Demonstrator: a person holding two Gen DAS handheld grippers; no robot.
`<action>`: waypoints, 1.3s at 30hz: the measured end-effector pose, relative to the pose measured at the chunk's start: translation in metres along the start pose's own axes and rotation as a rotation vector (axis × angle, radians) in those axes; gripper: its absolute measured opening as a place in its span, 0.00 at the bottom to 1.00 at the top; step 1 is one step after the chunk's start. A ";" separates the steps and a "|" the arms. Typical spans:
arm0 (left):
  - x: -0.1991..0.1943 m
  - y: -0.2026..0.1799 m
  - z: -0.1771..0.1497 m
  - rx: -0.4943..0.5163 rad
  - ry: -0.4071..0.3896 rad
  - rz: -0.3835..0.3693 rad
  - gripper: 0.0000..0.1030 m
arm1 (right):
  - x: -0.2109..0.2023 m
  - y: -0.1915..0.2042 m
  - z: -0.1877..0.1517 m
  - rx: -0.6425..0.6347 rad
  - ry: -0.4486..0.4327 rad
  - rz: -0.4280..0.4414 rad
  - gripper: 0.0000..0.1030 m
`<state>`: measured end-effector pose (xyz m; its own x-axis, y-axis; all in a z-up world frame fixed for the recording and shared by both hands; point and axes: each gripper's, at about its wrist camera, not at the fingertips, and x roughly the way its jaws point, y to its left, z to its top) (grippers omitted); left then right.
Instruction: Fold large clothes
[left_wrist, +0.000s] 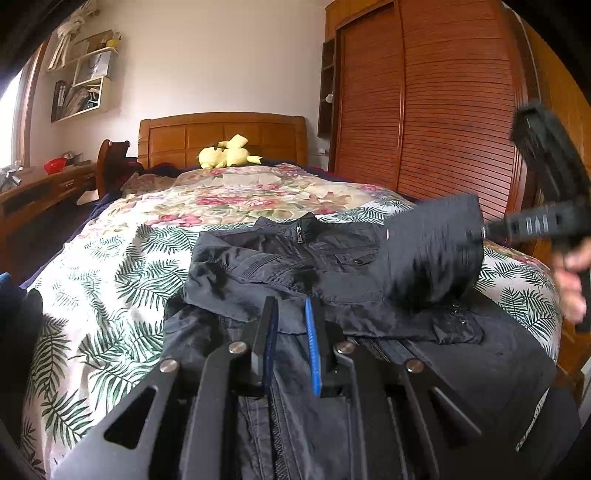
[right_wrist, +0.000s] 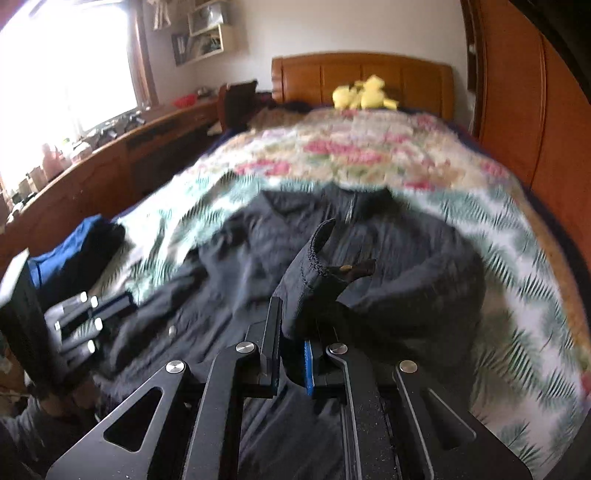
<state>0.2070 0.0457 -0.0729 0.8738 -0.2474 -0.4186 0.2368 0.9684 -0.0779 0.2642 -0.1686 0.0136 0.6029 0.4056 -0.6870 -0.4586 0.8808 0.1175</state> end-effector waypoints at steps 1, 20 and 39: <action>0.000 -0.001 0.000 0.000 0.000 0.001 0.12 | 0.006 0.000 -0.011 0.008 0.018 0.008 0.07; 0.001 -0.015 0.000 0.022 0.002 -0.028 0.12 | 0.010 0.028 -0.100 0.024 0.136 0.017 0.29; 0.013 -0.028 -0.013 0.057 0.081 -0.119 0.12 | 0.003 0.032 -0.111 -0.047 0.115 -0.027 0.36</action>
<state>0.2059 0.0159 -0.0876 0.8016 -0.3547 -0.4813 0.3624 0.9285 -0.0807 0.1792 -0.1660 -0.0643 0.5379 0.3488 -0.7674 -0.4747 0.8777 0.0662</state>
